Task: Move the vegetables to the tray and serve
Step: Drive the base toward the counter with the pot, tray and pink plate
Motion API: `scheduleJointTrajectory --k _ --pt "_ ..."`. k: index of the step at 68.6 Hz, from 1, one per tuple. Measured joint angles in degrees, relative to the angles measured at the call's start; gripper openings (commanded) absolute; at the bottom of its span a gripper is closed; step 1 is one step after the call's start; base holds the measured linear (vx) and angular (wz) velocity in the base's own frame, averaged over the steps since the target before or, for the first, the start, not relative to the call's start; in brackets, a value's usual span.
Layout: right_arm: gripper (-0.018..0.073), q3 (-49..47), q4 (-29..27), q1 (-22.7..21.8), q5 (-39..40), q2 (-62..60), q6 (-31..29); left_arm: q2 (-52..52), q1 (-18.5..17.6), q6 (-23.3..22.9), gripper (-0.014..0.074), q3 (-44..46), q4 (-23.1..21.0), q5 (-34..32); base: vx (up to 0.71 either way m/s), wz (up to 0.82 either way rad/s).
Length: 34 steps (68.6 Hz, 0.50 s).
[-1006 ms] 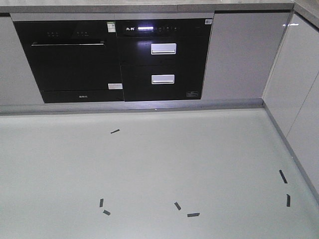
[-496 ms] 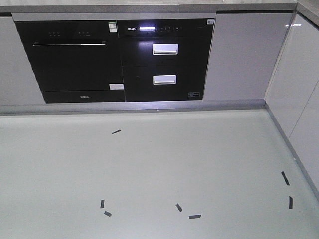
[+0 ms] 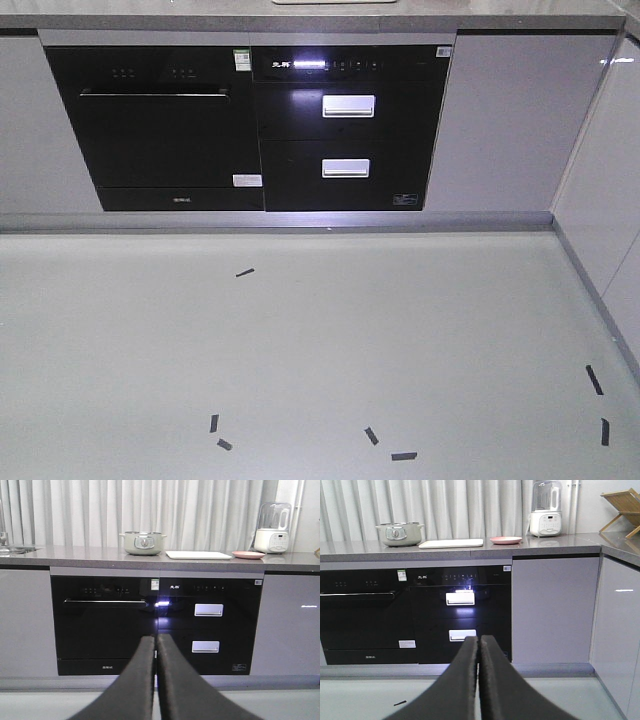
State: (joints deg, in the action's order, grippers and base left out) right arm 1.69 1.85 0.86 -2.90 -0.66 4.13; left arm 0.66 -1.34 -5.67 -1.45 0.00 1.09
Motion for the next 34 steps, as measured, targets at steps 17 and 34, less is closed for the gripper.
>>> scheduleJointTrajectory --k 17,34 --pt "-0.0008 0.0 0.0 0.0 0.0 0.0 0.0 0.0 0.0 0.0 -0.0006 0.0 0.0 0.0 0.1 0.01" --pt "-0.0008 0.0 0.0 0.0 0.0 0.0 0.0 0.0 0.0 0.0 -0.0006 0.0 0.0 0.0 0.08 -0.1"
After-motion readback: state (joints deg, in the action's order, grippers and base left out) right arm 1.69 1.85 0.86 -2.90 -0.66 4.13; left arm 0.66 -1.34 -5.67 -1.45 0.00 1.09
